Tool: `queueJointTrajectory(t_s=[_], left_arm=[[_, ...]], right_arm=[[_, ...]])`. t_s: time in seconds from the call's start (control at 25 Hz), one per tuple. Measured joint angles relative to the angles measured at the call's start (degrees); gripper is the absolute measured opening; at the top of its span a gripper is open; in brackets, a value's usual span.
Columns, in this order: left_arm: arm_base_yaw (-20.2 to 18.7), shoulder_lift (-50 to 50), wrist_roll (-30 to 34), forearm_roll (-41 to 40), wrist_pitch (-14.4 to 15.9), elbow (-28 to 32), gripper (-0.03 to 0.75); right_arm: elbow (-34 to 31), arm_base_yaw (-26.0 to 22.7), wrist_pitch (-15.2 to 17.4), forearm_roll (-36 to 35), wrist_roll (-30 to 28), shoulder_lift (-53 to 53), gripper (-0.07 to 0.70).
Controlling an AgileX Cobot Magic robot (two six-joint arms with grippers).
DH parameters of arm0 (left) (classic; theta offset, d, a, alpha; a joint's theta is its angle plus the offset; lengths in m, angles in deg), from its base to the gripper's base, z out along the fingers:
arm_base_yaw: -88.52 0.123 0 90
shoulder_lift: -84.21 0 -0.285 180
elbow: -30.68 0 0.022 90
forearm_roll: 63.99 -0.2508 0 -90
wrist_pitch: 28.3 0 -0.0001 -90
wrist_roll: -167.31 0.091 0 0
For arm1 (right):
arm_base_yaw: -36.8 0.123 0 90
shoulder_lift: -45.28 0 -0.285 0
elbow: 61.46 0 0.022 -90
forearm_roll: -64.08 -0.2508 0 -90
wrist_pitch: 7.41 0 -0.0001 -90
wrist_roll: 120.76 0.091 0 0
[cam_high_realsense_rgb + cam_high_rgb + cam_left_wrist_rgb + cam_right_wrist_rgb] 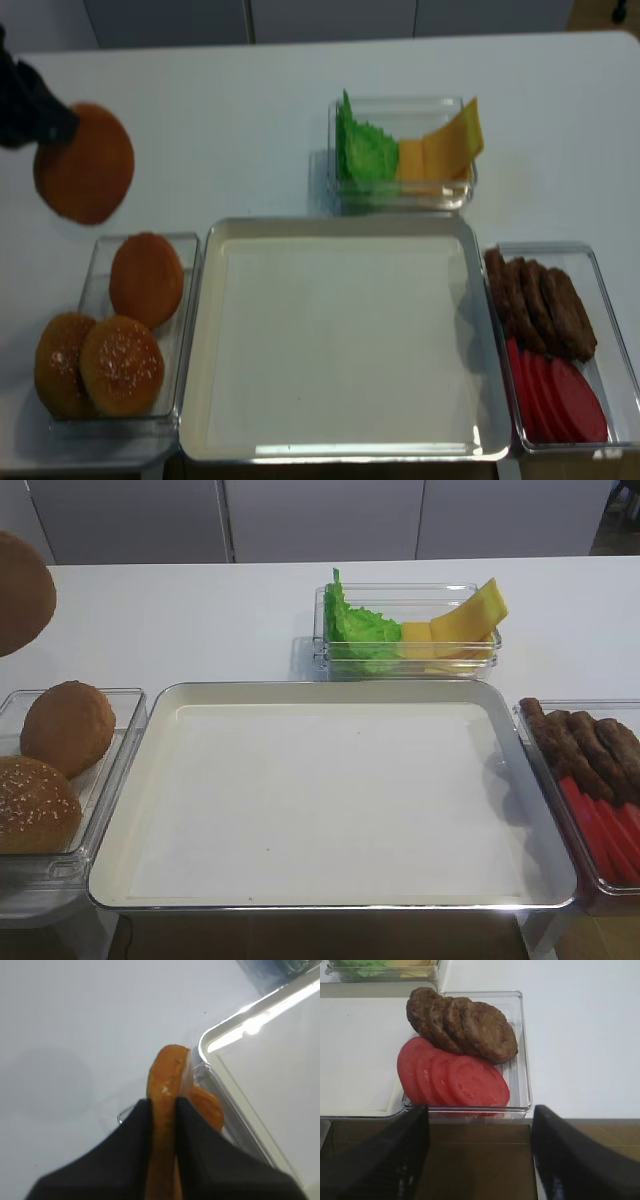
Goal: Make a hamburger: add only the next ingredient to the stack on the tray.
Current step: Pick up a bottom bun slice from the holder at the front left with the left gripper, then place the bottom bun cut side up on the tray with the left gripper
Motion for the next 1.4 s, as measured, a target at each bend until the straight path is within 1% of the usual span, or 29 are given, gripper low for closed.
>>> queueJointTrajectory(t_s=[0.12, 0.2, 0.28, 0.44, 0.56, 0.64, 0.76, 0.96, 1.08, 1.2, 1.24, 1.4], left_arm=[[-4.07, 0.21, -3.01, -0.15, -0.27, 0.0, 0.101], [-8.3, 0.21, -5.42, -1.32, -0.64, 0.0, 0.101], [-12.95, 0.21, -9.86, -3.75, -1.63, 0.0, 0.101], [-23.87, 0.21, -20.99, -12.98, -6.21, 0.0, 0.099], [-32.38, 0.21, -29.39, -21.26, -7.86, 0.0, 0.099], [-38.19, -0.46, -34.69, -26.95, -7.86, 0.0, 0.099], [-45.76, -3.01, -42.65, -34.01, -6.73, 0.0, 0.099], [-56.96, -9.57, -53.93, -44.43, -5.07, 0.0, 0.099], [-62.67, -13.65, -60.61, -50.94, -4.75, 0.0, 0.099], [-67.48, -17.33, -66.38, -57.08, -4.63, 0.0, 0.099], [-68.94, -18.58, -68.33, -59.35, -4.18, 0.0, 0.099], [-73.03, -22.64, -74.44, -66.41, -1.87, 0.0, 0.099]], right_arm=[[0.0, 0.0, 0.0, 0.0, 0.0, 0.0, 0.495], [0.0, 0.0, 0.0, 0.0, 0.0, 0.0, 0.495], [0.0, 0.0, 0.0, 0.0, 0.0, 0.0, 0.495], [0.0, 0.0, 0.0, 0.0, 0.0, 0.0, 0.495], [0.0, 0.0, 0.0, 0.0, 0.0, 0.0, 0.495], [0.0, 0.0, 0.0, 0.0, 0.0, 0.0, 0.495], [0.0, 0.0, 0.0, 0.0, 0.0, 0.0, 0.495], [0.0, 0.0, 0.0, 0.0, 0.0, 0.0, 0.495], [0.0, 0.0, 0.0, 0.0, 0.0, 0.0, 0.495], [0.0, 0.0, 0.0, 0.0, 0.0, 0.0, 0.495], [0.0, 0.0, 0.0, 0.0, 0.0, 0.0, 0.495], [0.0, 0.0, 0.0, 0.0, 0.0, 0.0, 0.495]])
